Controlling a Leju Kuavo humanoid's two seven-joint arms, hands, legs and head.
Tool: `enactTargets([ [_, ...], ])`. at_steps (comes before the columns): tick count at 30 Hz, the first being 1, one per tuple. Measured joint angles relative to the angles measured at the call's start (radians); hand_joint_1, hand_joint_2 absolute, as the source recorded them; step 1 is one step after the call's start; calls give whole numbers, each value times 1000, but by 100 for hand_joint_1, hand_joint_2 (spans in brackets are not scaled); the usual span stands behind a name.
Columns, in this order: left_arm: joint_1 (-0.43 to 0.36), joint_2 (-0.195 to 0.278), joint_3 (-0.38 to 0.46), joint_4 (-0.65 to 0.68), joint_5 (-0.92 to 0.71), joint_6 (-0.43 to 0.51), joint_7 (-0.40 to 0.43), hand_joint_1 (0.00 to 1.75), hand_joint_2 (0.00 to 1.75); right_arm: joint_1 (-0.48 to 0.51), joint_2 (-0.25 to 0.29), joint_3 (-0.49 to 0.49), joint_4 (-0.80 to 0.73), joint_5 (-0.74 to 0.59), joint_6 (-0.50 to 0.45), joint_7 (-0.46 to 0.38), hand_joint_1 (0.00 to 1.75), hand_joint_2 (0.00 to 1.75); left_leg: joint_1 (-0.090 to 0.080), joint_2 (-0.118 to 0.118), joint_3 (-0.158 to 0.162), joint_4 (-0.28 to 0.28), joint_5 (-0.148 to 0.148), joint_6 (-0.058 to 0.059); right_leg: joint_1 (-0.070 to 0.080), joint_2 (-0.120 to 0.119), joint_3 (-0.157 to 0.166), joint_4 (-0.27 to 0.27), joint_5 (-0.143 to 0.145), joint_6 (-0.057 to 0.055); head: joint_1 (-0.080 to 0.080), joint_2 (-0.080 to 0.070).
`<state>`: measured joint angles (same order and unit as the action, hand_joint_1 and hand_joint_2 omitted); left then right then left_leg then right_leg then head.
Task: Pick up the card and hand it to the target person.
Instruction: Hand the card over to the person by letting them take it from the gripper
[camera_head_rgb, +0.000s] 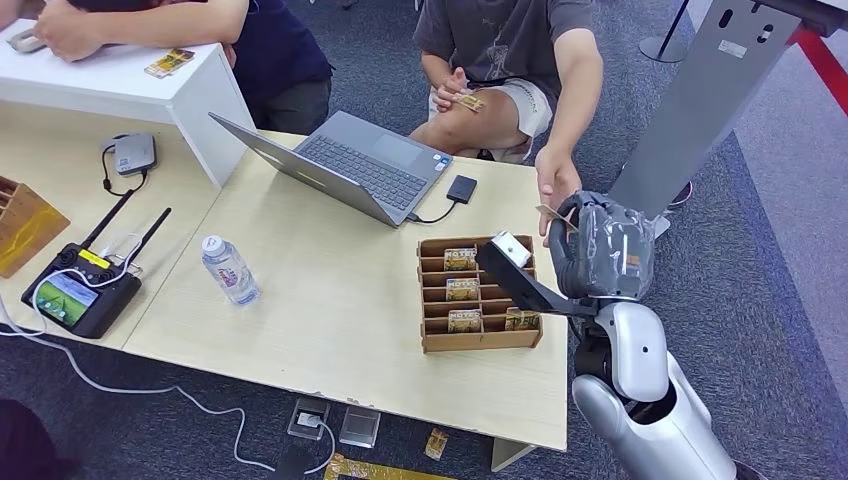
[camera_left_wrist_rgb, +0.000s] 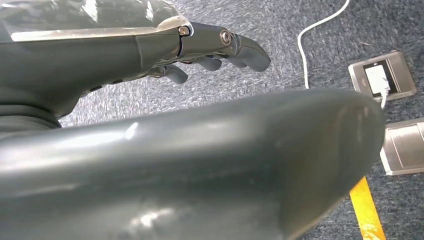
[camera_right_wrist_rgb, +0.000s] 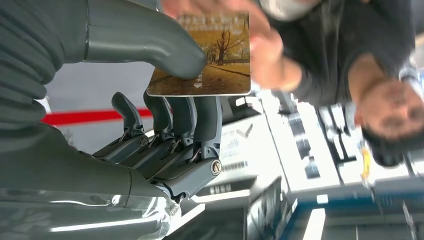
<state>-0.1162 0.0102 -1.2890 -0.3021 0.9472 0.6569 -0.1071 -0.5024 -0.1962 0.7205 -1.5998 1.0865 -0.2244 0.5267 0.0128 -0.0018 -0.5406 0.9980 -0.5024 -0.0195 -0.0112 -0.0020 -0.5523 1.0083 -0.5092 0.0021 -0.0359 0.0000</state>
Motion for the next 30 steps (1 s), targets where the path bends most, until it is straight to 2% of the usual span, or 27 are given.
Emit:
enactTargets([
  [12,-3,-1,-7,0,-17,1,4,0,0,-167,16,14,162,220,-70,-19,140,175,0,0,-1,0,0,0,0,-1,0,0,0,0,0,0],
  [17,-5,-1,-7,0,-17,2,6,0,0,-219,37,40,265,244,-65,-34,140,175,0,-1,-1,0,0,0,0,-1,0,0,0,0,0,0],
  [23,-6,-1,-7,0,-14,11,7,0,0,-268,76,81,385,228,-60,-71,133,175,0,-1,-2,0,0,0,0,-1,-1,0,0,0,0,0],
  [25,-6,-1,-7,0,-12,14,8,0,0,-281,92,96,425,217,-57,-82,113,175,0,-1,-2,0,0,0,0,-1,-1,0,0,0,-1,0],
  [27,-6,-1,-7,0,-9,17,9,0,0,-293,107,109,465,203,-55,-91,52,175,0,-1,-2,0,0,0,0,-1,-1,1,0,0,0,0],
  [28,-6,-1,-6,0,-8,19,10,0,0,-300,116,117,486,196,-54,-95,28,175,0,-1,-3,0,0,0,0,-1,-1,1,0,0,-1,0],
  [29,-6,-1,-6,0,-6,21,11,0,0,-306,124,124,505,190,-53,-98,7,175,0,-1,-3,0,0,0,0,-1,-1,1,0,0,-1,0],
  [30,-6,-1,-6,0,-5,22,12,0,0,-311,132,132,523,185,-53,-101,3,175,0,-1,-3,0,0,0,0,-1,-1,1,0,0,-1,0],
])
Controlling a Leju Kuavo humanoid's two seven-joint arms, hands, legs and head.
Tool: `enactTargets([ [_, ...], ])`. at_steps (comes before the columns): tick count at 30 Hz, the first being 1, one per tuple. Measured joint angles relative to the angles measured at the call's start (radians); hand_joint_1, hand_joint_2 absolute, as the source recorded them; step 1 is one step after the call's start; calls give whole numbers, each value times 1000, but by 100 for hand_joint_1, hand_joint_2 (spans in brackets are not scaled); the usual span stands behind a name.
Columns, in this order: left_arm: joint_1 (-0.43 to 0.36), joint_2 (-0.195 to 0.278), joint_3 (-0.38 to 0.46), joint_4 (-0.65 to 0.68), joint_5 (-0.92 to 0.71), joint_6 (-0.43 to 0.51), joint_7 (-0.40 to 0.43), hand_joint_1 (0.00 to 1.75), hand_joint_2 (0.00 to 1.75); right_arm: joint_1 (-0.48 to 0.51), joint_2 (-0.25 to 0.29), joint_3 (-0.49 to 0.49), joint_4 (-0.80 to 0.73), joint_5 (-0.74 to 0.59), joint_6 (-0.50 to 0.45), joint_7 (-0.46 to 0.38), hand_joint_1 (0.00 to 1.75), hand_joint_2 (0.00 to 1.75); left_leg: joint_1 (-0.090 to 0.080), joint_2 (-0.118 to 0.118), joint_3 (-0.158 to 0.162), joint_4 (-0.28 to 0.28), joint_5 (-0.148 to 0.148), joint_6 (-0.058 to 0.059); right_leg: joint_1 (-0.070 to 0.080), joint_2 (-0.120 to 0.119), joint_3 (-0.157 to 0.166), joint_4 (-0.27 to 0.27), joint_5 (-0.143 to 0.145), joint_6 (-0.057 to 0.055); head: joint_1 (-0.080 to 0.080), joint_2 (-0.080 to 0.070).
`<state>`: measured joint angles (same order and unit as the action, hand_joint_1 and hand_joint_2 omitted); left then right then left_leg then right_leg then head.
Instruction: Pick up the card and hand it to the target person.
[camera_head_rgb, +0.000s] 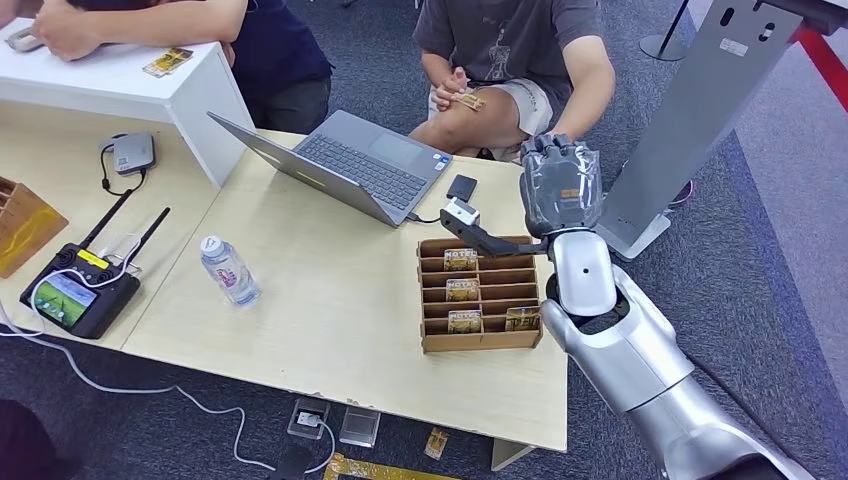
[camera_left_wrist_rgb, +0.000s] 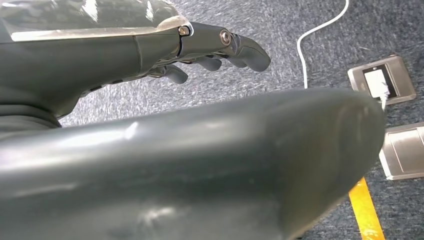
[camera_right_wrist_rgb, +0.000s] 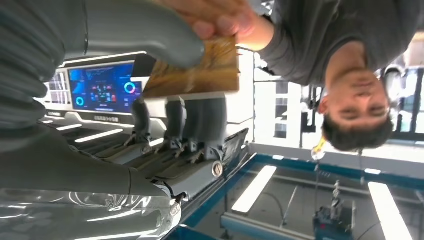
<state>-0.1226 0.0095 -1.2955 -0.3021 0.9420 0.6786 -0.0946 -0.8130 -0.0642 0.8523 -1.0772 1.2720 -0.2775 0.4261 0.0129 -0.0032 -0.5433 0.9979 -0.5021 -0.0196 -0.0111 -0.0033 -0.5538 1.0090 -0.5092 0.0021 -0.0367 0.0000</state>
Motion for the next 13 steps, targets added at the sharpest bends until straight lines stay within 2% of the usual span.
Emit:
enactTargets([
  [13,1,0,0,0,10,11,14,0,0,-41,59,62,144,-64,-20,8,0,175,0,0,0,0,0,0,0,0,0,0,0,0,1,0],
])
